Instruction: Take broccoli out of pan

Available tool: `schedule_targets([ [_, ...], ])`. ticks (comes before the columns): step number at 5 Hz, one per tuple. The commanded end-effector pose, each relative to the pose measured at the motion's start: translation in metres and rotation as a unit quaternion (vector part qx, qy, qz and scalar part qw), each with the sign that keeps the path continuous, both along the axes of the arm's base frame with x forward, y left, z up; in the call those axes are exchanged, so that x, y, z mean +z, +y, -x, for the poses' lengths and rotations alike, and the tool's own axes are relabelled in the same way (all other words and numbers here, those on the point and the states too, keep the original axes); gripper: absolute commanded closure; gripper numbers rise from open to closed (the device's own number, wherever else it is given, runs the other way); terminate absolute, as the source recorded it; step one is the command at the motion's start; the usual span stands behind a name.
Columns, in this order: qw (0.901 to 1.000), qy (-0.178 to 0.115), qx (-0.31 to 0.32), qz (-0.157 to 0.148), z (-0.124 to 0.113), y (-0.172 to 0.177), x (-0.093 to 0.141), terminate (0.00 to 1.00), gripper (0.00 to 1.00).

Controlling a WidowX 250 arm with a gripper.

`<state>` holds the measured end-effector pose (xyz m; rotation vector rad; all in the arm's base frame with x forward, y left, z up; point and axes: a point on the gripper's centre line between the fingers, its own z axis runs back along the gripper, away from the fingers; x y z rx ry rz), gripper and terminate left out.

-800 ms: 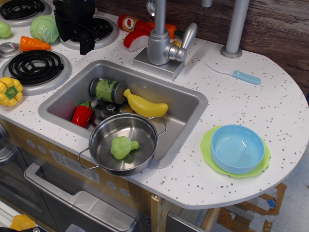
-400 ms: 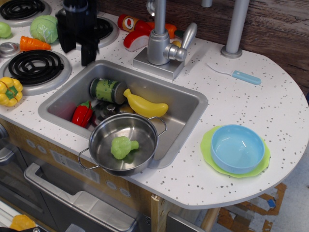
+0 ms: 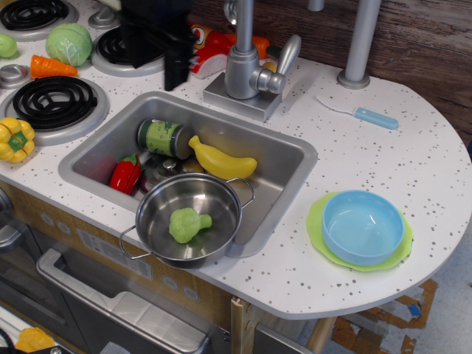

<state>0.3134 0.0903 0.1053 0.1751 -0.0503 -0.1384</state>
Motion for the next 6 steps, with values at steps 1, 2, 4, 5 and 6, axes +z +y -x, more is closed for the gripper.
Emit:
schedule_targets([
  [1,0.9988,-0.040,0.024,-0.009,0.029,-0.055,0.021,0.00,0.00],
  [2,0.9972,-0.067,0.034,0.006,0.045,-0.077,-0.008,0.00,0.00],
  [4,0.9947,-0.091,0.047,0.012,0.065,-0.077,-0.041,0.00,0.00],
  [5,0.9940,-0.100,0.039,0.020,0.069,-0.072,-0.053,0.00,0.00],
  [6,0.9929,-0.110,0.037,0.025,0.071,-0.069,-0.064,0.00,0.00],
])
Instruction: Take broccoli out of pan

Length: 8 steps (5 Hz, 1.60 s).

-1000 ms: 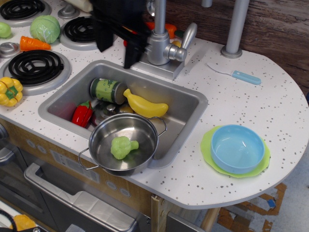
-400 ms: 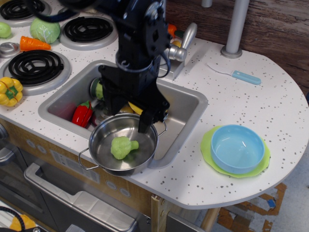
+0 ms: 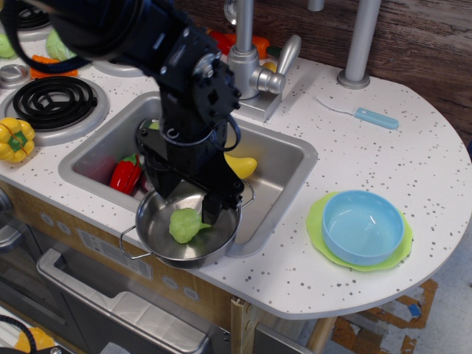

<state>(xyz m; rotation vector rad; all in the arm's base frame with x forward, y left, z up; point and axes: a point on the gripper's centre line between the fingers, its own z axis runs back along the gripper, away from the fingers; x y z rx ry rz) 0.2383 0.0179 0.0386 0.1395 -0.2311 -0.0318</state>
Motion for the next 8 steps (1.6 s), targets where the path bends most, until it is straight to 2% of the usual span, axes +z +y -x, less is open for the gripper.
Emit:
schedule_targets([
  [1,0.9999,-0.016,0.001,-0.006,-0.003,0.010,-0.007,0.00,0.00],
  [3,0.9993,-0.029,0.012,0.022,0.001,0.013,-0.019,0.00,0.00],
  [5,0.9985,-0.047,0.022,0.018,0.003,0.011,-0.027,0.00,0.00],
  [6,0.9984,-0.045,0.028,0.016,0.002,0.010,-0.027,0.00,1.00],
  [7,0.9987,-0.035,0.034,0.008,0.001,0.009,-0.019,0.00,1.00],
  [8,0.9981,0.018,0.059,-0.007,-0.008,-0.003,0.030,0.00,1.00],
])
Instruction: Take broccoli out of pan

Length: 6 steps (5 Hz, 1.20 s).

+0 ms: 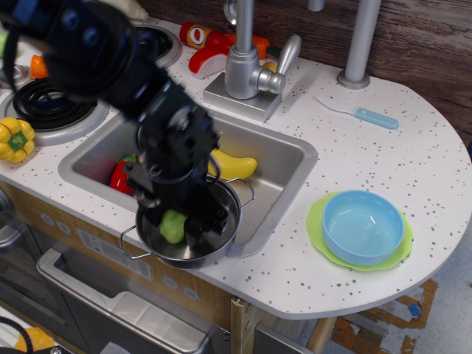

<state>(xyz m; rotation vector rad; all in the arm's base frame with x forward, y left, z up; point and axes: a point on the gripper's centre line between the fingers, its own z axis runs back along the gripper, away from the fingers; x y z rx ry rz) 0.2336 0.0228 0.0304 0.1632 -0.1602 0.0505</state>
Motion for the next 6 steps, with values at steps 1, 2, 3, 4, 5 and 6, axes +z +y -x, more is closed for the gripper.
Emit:
schedule_targets([
  [1,0.9989,-0.007,0.033,-0.033,-0.036,-0.037,0.087,0.00,1.00],
  [2,0.9994,-0.015,0.031,-0.010,-0.085,-0.067,0.085,0.00,1.00],
  [3,0.9988,-0.042,0.015,0.021,-0.133,-0.086,0.058,0.00,1.00],
  [4,0.9969,-0.063,-0.020,0.042,-0.165,-0.077,0.043,0.00,1.00],
  [5,0.9948,-0.083,-0.040,0.043,-0.175,-0.083,0.037,0.00,1.00],
  [6,0.9925,-0.090,-0.056,0.061,-0.171,-0.079,0.035,0.00,0.00],
])
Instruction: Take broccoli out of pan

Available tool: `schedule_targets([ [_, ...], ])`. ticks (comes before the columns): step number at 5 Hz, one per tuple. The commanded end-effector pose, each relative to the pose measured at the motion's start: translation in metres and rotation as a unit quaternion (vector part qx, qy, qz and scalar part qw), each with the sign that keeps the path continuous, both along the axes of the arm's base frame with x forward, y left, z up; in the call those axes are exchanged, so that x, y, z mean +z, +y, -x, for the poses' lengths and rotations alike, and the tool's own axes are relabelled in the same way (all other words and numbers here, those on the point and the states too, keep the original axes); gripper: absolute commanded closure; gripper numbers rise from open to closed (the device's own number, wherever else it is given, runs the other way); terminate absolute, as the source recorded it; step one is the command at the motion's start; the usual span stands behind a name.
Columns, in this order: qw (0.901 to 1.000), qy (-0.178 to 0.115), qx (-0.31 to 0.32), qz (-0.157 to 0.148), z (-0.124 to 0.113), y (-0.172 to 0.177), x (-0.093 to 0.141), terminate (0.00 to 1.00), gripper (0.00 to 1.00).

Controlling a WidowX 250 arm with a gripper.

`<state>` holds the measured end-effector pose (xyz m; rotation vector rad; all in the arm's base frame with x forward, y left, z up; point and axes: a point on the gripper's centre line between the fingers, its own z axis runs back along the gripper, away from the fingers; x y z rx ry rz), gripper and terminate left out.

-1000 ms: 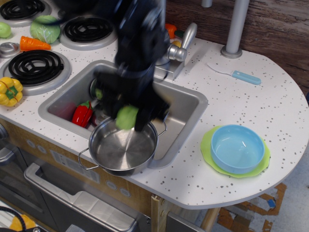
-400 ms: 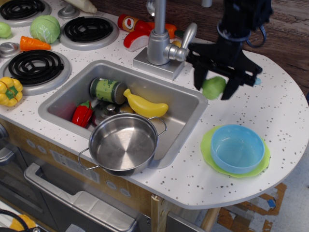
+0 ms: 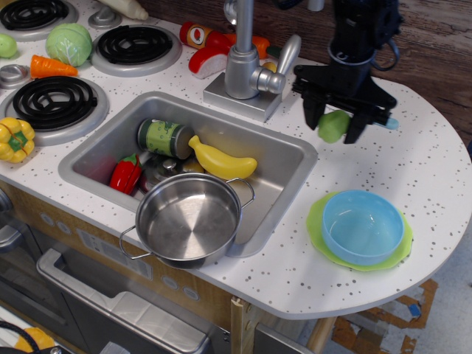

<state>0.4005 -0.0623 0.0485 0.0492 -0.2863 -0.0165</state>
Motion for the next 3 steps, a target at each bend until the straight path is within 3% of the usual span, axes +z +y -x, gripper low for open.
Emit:
schedule_targets([
  [1,0.9995,-0.029,-0.013,0.009,-0.0044,0.0063,0.0165,0.00,0.00],
  [2,0.9995,-0.029,-0.013,0.009,-0.0044,0.0063,0.0165,0.00,0.00],
  [3,0.9995,-0.029,-0.013,0.009,-0.0044,0.0063,0.0165,1.00,0.00],
])
